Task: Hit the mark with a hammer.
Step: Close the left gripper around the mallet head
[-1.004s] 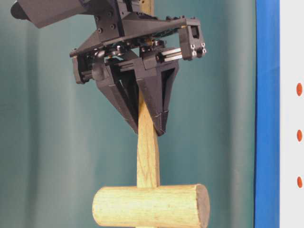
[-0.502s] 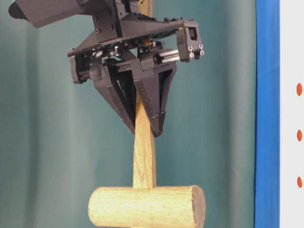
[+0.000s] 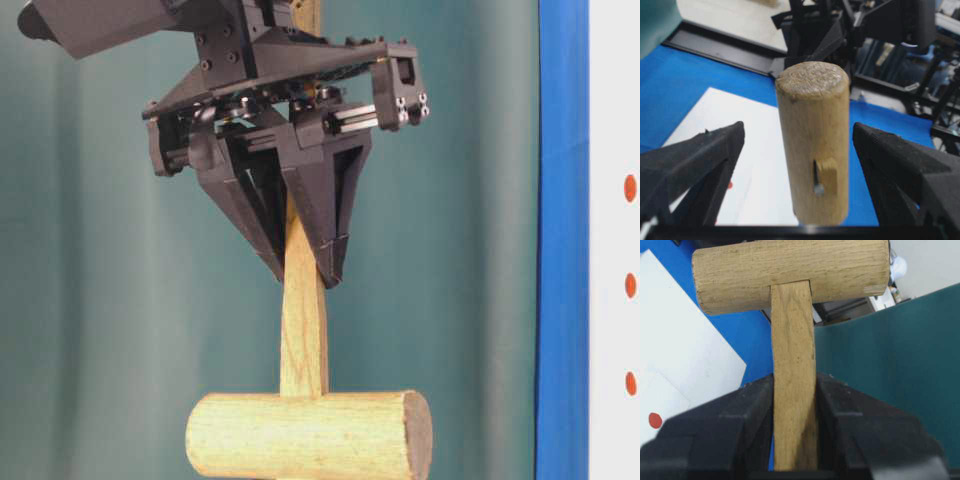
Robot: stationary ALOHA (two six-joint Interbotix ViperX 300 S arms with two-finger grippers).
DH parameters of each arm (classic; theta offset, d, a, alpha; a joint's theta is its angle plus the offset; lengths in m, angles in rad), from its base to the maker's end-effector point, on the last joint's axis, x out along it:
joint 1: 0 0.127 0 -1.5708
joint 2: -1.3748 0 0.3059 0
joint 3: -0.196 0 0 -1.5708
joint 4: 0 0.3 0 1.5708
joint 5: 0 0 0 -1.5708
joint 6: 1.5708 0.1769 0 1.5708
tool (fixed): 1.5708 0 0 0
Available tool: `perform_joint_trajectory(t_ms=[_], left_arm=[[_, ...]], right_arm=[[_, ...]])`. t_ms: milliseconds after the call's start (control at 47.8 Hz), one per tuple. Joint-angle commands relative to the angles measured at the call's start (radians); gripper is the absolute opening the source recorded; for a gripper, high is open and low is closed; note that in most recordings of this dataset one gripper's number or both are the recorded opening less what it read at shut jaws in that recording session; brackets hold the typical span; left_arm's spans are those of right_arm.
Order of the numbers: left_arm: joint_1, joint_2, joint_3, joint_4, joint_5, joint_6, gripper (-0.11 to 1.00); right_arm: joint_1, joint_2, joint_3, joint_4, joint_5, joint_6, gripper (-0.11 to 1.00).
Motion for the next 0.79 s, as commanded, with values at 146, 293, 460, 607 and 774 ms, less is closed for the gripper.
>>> perform_joint_trajectory(t_ms=[146,293,460,607,774], left_arm=[[0.002,0.147,-0.100,-0.002,-0.084,-0.003,0.91],[0.002,0.215,-0.147,-0.002,-0.084,-0.003,0.91],[0.002,0.255,-0.178,-0.002,-0.084,-0.009,0.91],[0.002,0.256,-0.181,-0.002,-0.069,-0.034,0.89],[0.002,0.255,-0.181,-0.002,-0.029,-0.104,0.62]], right_arm=[[0.000,-0.025,-0.038,0.000,-0.015,0.003,0.09],[0.000,-0.025,-0.038,0.000,-0.009,0.003,0.09],[0.000,-0.025,-0.040,0.000,0.008,0.003,0.09],[-0.002,-0.025,-0.043,0.000,0.015,0.005,0.09],[-0.002,-0.025,-0.049,0.000,0.015,0.005,0.09]])
